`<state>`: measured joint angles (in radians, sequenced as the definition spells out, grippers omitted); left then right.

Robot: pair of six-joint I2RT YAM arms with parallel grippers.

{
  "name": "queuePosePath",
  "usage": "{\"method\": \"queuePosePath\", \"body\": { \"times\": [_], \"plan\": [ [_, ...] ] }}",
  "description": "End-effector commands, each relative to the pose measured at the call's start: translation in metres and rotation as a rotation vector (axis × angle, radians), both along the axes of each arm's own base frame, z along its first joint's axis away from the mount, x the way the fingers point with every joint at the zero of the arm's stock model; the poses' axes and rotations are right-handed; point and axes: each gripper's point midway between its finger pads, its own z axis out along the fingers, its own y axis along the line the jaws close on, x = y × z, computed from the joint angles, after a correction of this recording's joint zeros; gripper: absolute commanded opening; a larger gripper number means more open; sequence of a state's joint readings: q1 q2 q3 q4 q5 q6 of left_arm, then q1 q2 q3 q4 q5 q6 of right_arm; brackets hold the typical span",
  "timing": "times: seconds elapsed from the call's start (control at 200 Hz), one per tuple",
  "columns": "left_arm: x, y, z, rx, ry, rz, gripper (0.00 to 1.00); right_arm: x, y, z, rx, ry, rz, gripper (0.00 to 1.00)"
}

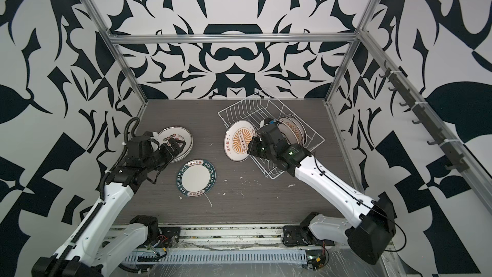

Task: Unload the plates from the dish rack
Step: Pick up the plate from the dish rack, then place the plate on the plate.

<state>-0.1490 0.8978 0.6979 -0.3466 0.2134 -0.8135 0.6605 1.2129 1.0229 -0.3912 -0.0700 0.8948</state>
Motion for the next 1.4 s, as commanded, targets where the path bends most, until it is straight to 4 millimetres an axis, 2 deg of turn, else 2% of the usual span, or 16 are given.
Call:
{"method": "queuePosePath", "body": {
  "times": [0.0, 0.33, 0.555, 0.605, 0.78, 1.205, 1.395],
  "plan": [
    [0.004, -0.017, 0.011, -0.073, -0.051, -0.079, 0.99, 0.010, 0.037, 0.046, 0.301, -0.042, 0.031, 0.00],
    [0.008, -0.040, 0.002, -0.184, -0.028, -0.172, 0.99, 0.016, 0.090, 0.028, 0.539, 0.095, 0.139, 0.00],
    [0.009, -0.048, 0.001, -0.231, -0.037, -0.215, 0.90, 0.015, 0.122, 0.021, 0.607, 0.150, 0.213, 0.00],
    [0.009, -0.049, 0.000, -0.234, -0.036, -0.217, 0.86, 0.015, 0.130, 0.022, 0.637, 0.157, 0.231, 0.00],
    [0.009, -0.050, -0.003, -0.244, -0.028, -0.220, 0.58, 0.012, 0.147, 0.019, 0.664, 0.173, 0.263, 0.00],
    [0.002, -0.054, 0.002, -0.250, -0.048, -0.262, 0.16, 0.004, 0.171, 0.012, 0.646, 0.186, 0.344, 0.00],
    [0.000, -0.056, 0.000, -0.249, -0.034, -0.278, 0.02, 0.002, 0.183, 0.012, 0.652, 0.185, 0.373, 0.00]
  ]
}}
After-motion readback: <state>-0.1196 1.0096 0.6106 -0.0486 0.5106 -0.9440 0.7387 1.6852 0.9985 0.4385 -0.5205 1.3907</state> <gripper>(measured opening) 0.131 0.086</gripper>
